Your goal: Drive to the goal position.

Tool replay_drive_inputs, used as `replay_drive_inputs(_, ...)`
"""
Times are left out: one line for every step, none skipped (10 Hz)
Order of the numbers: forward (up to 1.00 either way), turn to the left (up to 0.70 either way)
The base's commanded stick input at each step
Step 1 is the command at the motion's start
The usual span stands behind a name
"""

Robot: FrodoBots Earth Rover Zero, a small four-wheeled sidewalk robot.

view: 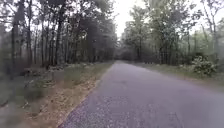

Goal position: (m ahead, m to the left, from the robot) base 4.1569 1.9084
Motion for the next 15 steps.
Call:
replay_drive_inputs(0.45,0.00)
replay_drive_inputs(0.45,0.00)
replay_drive_inputs(0.45,0.00)
replay_drive_inputs(0.45,0.00)
replay_drive_inputs(0.45,0.00)
replay_drive_inputs(0.45,0.00)
replay_drive_inputs(0.45,0.00)
replay_drive_inputs(0.45,-0.27)
replay_drive_inputs(0.45,-0.27)
replay_drive_inputs(0.45,-0.08)
replay_drive_inputs(0.45,0.00)
replay_drive_inputs(0.45,0.00)
replay_drive_inputs(0.45,0.00)
replay_drive_inputs(0.45,0.00)
replay_drive_inputs(0.45,0.00)
